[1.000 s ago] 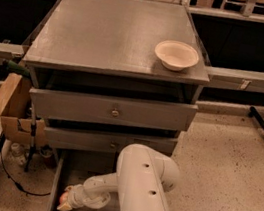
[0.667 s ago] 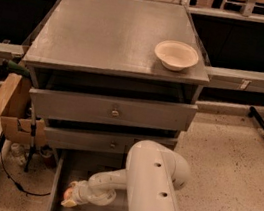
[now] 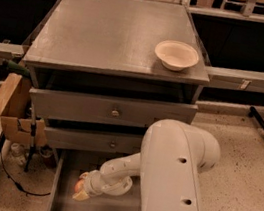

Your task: Pick apple from bottom drawer and place on counter

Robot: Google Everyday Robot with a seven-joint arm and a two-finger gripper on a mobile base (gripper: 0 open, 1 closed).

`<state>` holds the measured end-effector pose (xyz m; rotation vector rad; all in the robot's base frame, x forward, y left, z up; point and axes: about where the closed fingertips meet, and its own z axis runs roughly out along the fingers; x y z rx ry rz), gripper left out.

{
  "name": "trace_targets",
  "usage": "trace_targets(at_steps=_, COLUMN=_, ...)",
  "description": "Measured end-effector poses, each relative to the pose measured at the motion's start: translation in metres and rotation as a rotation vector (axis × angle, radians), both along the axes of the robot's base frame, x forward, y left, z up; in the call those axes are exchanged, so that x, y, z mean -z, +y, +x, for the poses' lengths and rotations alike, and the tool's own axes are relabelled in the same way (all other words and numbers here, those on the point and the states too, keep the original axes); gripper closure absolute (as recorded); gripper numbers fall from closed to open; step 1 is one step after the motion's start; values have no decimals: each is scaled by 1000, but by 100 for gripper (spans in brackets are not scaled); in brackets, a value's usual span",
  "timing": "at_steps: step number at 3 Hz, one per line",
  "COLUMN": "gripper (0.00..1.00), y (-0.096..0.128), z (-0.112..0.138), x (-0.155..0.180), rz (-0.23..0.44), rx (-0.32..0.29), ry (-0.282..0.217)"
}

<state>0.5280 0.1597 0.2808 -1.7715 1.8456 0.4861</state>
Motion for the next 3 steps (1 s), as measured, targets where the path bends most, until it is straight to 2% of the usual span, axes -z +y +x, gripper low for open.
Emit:
trace_targets(at_steps=1, gripper=100, y=-31, z=-8, x=-60, rz=-68, rx=-38, ry=21)
trace_targets(at_steps=2, gripper=100, y=-24, z=9, x=-134, rz=-102, rx=-90, ry=28)
trace_targets(at_steps=3, gripper=100, y=15, z=42, x=-236, rz=-110, rx=-175, ry=-34)
